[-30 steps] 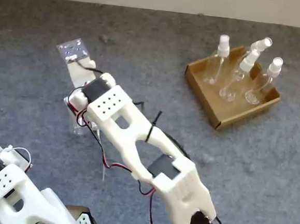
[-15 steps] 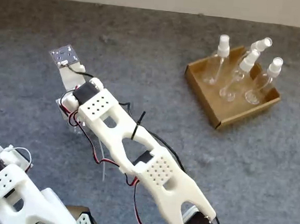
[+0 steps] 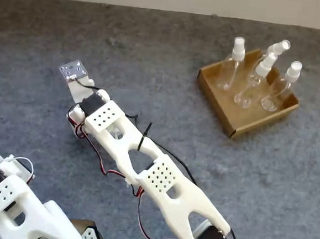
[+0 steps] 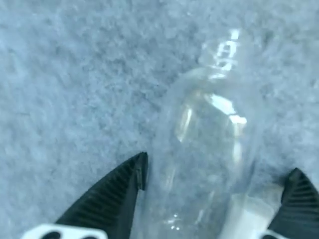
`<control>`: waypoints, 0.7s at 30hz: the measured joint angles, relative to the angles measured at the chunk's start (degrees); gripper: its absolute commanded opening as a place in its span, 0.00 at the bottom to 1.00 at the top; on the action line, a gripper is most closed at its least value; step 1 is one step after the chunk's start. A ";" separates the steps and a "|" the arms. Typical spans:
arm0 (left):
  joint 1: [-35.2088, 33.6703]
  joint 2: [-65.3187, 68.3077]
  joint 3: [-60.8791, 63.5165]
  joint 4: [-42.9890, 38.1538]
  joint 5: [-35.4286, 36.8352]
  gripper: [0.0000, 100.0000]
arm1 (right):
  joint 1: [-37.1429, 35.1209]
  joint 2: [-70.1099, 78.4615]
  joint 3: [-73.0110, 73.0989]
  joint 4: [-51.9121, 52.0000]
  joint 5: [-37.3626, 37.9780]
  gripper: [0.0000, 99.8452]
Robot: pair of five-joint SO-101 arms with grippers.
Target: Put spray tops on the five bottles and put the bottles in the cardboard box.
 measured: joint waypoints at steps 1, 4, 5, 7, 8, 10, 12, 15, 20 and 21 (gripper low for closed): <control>0.00 0.00 0.00 0.00 0.00 0.00 | 0.00 0.00 -0.09 0.18 0.00 0.38; 0.00 0.00 0.00 0.00 0.00 0.00 | 0.00 0.00 -0.09 0.44 -0.09 0.36; 0.00 0.00 0.00 0.00 0.00 0.00 | 0.00 0.00 -0.09 0.44 -0.09 0.33; 0.00 0.00 0.00 0.00 0.00 0.00 | 0.00 0.00 -0.09 0.53 -0.09 0.28; 0.00 0.00 0.00 0.00 0.00 0.00 | 0.00 0.00 -0.09 0.53 -0.09 0.26; 0.00 0.00 0.00 0.00 0.00 0.00 | 0.35 0.00 -0.09 0.70 0.00 0.25; 0.00 0.00 0.00 0.00 0.00 0.00 | 0.62 0.00 -0.09 1.23 0.09 0.25; 0.00 0.00 0.00 0.00 0.00 0.00 | 0.62 -0.09 -0.09 1.32 0.09 0.25; 0.00 0.00 0.00 0.00 0.00 0.00 | 0.62 0.09 -2.46 1.67 0.09 0.25; 0.00 0.00 0.00 0.00 0.00 0.00 | 0.62 0.26 -3.25 1.67 0.09 0.25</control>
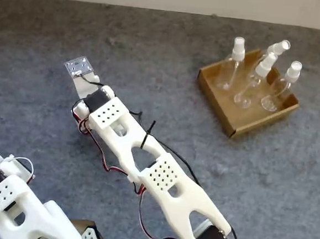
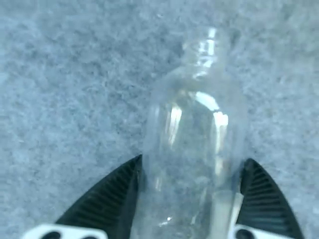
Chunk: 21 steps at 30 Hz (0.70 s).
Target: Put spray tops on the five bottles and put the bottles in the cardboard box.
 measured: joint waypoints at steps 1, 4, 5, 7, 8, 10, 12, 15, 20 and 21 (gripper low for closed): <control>0.00 0.00 0.00 0.00 0.00 0.00 | 0.00 0.35 -0.79 0.00 0.00 0.25; 0.00 0.00 0.00 0.00 0.00 0.00 | 0.88 0.88 -2.37 0.00 0.00 0.25; 0.00 0.00 0.00 0.00 0.00 0.00 | 1.23 0.88 -2.46 0.00 0.00 0.25; 0.00 0.00 0.00 0.00 0.00 0.00 | 1.85 0.88 -2.46 0.00 0.00 0.25; 0.00 0.00 0.00 0.00 0.00 0.00 | 1.93 0.88 -2.46 0.00 0.00 0.25; 0.00 0.00 0.00 0.00 0.00 0.00 | 2.02 0.88 -2.46 0.00 0.00 0.25; 0.00 0.00 0.00 0.00 0.00 0.00 | 2.11 0.88 -2.46 0.00 0.00 0.25; 0.00 0.00 0.00 0.00 0.00 0.00 | 2.11 0.88 -2.46 0.00 0.00 0.25; 0.97 0.00 0.00 0.00 0.09 0.00 | 2.11 0.88 -2.46 0.00 0.00 0.23; 1.85 0.00 0.00 0.00 0.00 0.00 | 2.11 0.88 -2.46 0.00 0.00 0.21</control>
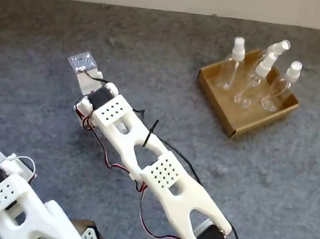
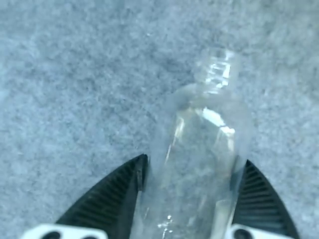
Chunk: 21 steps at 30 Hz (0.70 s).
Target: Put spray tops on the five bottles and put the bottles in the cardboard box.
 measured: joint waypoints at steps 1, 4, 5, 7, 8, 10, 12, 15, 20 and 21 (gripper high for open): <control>0.62 0.00 0.00 0.00 0.00 0.00 | 0.00 0.00 0.00 0.00 0.00 0.19; 1.32 0.00 0.00 0.00 0.00 0.00 | -0.18 0.00 0.00 0.00 0.00 0.11; 1.32 0.00 0.00 0.00 0.00 0.00 | -0.35 0.00 0.00 0.00 0.00 0.10; 1.32 0.00 0.00 0.00 0.00 0.00 | -0.62 0.00 0.00 0.00 0.00 0.10; 1.32 0.00 0.00 0.00 0.00 0.00 | -0.70 0.00 0.00 0.00 0.00 0.10; 1.32 0.00 0.00 0.00 0.00 0.00 | -0.88 0.00 0.00 0.00 0.00 0.10; 1.32 0.00 0.00 0.00 0.00 0.00 | -0.88 0.00 0.00 0.00 0.00 0.10; 1.32 0.00 0.00 0.00 0.00 0.00 | -0.88 0.00 0.00 0.00 0.00 0.10; 1.32 0.00 0.00 0.00 0.00 0.00 | -0.88 0.00 0.00 0.00 0.00 0.10; 1.32 0.00 0.00 0.00 0.00 0.00 | -0.88 0.00 0.00 0.00 0.00 0.10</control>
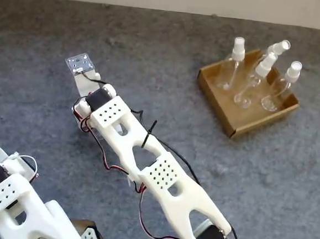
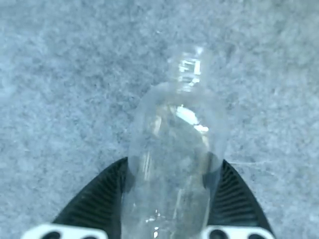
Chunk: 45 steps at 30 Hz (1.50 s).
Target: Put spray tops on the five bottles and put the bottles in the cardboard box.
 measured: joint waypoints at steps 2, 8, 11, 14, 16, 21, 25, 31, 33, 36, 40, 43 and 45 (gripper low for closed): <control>0.00 0.00 0.00 0.00 0.00 0.00 | 0.00 0.00 0.00 0.00 0.00 0.10; 0.00 0.00 0.00 0.00 0.00 0.00 | 0.00 0.00 0.00 0.00 0.00 0.10; 0.00 0.00 0.00 0.00 0.00 0.00 | -0.09 0.00 -0.09 1.85 0.00 0.10; 0.00 0.00 0.00 0.00 0.00 0.00 | -0.09 0.00 -0.62 3.52 0.00 0.10; 0.00 0.00 0.00 0.00 0.00 0.00 | -0.09 0.00 -2.11 4.66 0.00 0.10; 0.00 0.00 0.00 0.00 0.00 0.00 | -0.09 0.00 -7.74 6.95 0.00 0.10; 0.00 0.00 0.00 0.00 0.00 0.00 | -0.09 0.00 -15.21 11.69 0.00 0.10; 0.00 0.00 0.00 0.00 0.00 0.00 | -0.09 0.00 -18.29 14.77 0.00 0.10; 0.00 0.00 0.00 0.00 0.00 0.00 | 0.26 0.00 -18.37 14.95 0.00 0.10; 0.00 0.00 0.00 0.00 0.00 0.00 | 1.14 -0.09 -18.37 15.56 0.00 0.10; 0.00 0.00 0.00 0.00 0.00 0.00 | 2.02 -4.57 -18.37 19.87 0.00 0.10; 0.00 0.00 0.00 0.00 0.00 0.00 | 2.73 -8.44 -18.55 20.92 0.00 0.10; 0.00 0.00 0.00 0.00 0.00 0.00 | 3.43 -9.41 -18.73 21.10 0.00 0.10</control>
